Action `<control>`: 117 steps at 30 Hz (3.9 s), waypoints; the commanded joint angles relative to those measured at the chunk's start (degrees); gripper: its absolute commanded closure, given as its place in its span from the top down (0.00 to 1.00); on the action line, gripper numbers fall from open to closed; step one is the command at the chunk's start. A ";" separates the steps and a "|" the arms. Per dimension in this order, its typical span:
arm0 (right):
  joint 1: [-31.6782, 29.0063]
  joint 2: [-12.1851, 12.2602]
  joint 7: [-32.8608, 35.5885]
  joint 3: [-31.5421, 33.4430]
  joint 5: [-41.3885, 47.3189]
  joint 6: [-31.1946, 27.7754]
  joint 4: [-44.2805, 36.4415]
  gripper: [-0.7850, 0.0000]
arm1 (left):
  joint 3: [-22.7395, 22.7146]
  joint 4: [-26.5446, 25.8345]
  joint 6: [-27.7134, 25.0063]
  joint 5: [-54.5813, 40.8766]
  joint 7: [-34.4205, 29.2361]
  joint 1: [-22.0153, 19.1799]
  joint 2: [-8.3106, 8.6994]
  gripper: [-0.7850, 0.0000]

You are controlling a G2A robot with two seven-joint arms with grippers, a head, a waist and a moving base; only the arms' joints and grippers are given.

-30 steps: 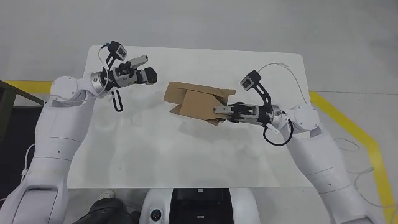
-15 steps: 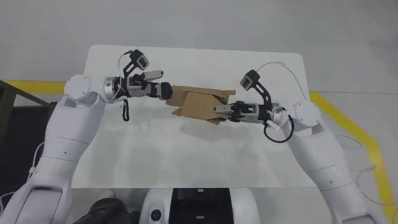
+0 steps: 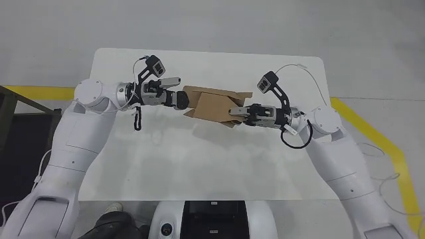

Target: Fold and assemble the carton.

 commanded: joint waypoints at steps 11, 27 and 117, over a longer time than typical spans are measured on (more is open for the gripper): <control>-0.12 -0.53 -3.01 -1.95 1.04 0.06 -0.13 0.00 | 0.71 -3.46 3.88 -2.18 -0.47 1.95 -0.01 1.00; 0.52 -1.58 -1.75 -4.08 7.26 -0.90 2.65 0.00 | 3.20 -1.41 4.65 -4.59 -2.49 0.13 -0.66 1.00; -2.69 -1.68 -5.14 1.31 10.99 -1.77 0.27 1.00 | 6.63 4.40 -7.60 0.23 -0.14 -0.23 -2.35 0.00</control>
